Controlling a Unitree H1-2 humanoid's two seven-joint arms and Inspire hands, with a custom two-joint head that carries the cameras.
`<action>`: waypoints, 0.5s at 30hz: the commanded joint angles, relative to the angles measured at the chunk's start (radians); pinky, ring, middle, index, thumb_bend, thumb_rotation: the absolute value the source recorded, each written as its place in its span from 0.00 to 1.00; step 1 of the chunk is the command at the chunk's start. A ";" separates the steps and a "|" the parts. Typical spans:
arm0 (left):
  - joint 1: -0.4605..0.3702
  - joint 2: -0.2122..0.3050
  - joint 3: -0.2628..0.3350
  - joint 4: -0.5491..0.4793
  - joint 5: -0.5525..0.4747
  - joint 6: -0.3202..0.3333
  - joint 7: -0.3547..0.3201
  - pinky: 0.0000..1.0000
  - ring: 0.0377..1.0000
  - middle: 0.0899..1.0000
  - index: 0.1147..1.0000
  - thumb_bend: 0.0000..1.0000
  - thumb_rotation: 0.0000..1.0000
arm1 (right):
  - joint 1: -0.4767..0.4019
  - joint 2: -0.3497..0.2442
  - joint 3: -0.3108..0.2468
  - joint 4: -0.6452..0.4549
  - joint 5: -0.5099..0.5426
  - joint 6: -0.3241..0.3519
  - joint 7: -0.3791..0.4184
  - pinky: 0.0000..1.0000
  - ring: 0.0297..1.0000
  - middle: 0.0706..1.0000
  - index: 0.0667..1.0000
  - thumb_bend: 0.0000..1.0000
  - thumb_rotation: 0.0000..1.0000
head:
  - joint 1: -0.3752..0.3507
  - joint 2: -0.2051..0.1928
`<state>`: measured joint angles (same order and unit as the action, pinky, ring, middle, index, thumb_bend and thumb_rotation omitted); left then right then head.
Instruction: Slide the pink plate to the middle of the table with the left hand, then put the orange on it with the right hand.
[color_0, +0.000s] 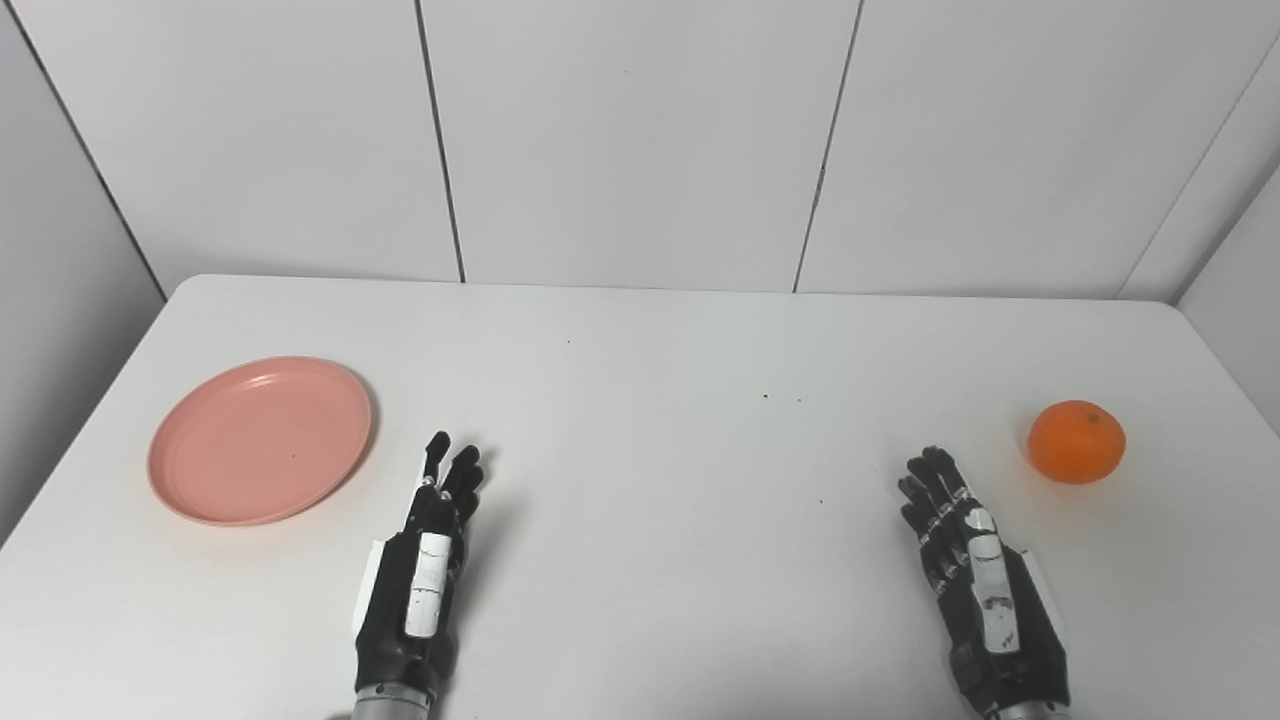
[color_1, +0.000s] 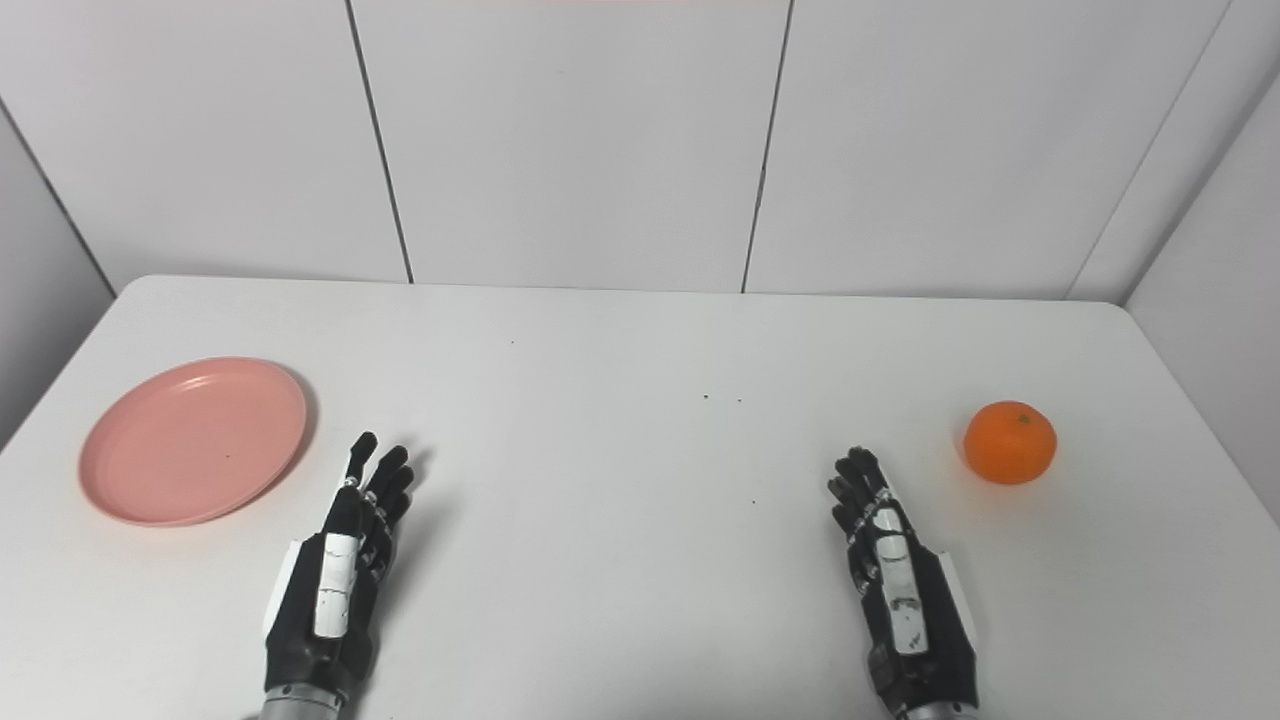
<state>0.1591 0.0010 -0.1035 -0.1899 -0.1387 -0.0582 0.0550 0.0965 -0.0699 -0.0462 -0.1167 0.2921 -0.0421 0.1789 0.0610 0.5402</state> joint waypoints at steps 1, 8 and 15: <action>0.127 -0.064 -0.011 0.054 0.005 -0.051 0.004 0.98 0.95 0.94 0.96 0.84 0.89 | 0.080 -0.017 -0.015 0.105 0.019 -0.040 0.031 1.00 0.96 0.94 0.93 0.79 0.90 | 0.042 -0.021; 0.102 -0.079 -0.034 0.122 0.028 -0.096 0.016 0.96 0.94 0.93 0.95 0.87 0.84 | 0.062 -0.046 -0.030 0.175 0.060 -0.068 0.080 1.00 0.98 0.97 0.97 0.80 0.94 | 0.107 -0.083; 0.061 -0.084 -0.029 0.193 0.039 -0.153 0.020 0.94 0.94 0.93 0.96 0.87 0.83 | 0.031 -0.054 -0.039 0.240 0.060 -0.089 0.093 1.00 0.99 0.98 0.99 0.78 0.97 | 0.118 -0.119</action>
<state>0.1209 -0.0225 -0.1326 -0.1269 -0.1099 -0.1554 0.0661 0.0634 -0.1201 -0.0736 -0.0463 0.3464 -0.0607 0.2353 0.1779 0.4204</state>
